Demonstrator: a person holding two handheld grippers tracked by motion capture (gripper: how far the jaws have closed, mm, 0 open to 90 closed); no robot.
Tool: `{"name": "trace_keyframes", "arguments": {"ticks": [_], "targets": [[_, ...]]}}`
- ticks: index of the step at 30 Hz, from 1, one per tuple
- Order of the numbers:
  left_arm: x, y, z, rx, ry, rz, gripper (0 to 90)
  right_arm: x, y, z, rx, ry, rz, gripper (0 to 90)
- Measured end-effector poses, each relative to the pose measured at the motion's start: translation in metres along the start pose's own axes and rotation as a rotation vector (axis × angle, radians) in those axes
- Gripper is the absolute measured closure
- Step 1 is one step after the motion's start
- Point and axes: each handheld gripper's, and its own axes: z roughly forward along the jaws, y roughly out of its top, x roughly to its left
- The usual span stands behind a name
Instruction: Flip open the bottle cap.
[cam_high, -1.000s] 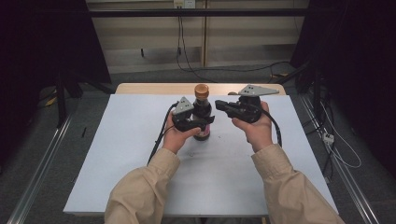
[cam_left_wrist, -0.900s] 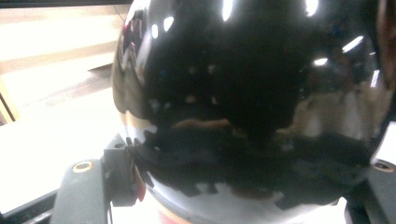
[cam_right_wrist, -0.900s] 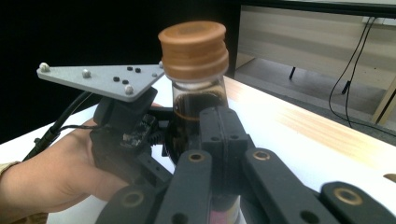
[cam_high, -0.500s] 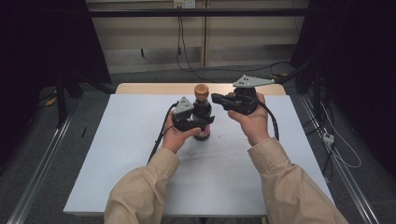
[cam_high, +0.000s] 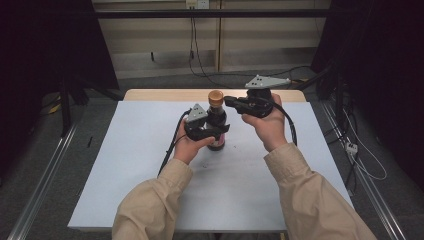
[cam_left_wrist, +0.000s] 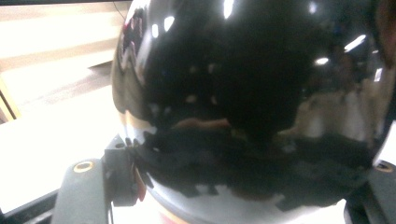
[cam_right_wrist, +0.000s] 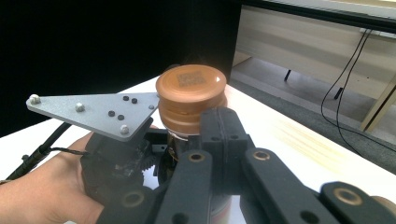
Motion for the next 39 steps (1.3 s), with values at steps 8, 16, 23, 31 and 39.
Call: {"name": "trace_keyframes", "arguments": {"ticks": [8,16,23,31,39], "targets": [[-0.0007,0.0009,-0.0007,0.012,-0.002,0.004,29.8,0.0011,0.0015,0.0004,0.001,0.000,-0.006,90.0],[-0.0004,0.0008,-0.0010,0.013,0.002,0.000,30.3,0.0039,0.0051,0.0012,0.012,0.001,-0.020,90.0],[-0.0021,0.0012,0.0001,0.015,0.017,-0.006,30.7,0.0021,0.0056,0.0008,0.016,-0.003,-0.018,90.0],[-0.0024,0.0012,0.0003,0.018,0.026,-0.009,30.7,0.0039,0.0089,0.0017,0.035,-0.008,-0.021,90.0],[-0.0018,0.0014,0.0006,0.025,0.030,-0.010,30.8,0.0053,0.0096,0.0016,0.037,-0.015,-0.031,90.0]]}}
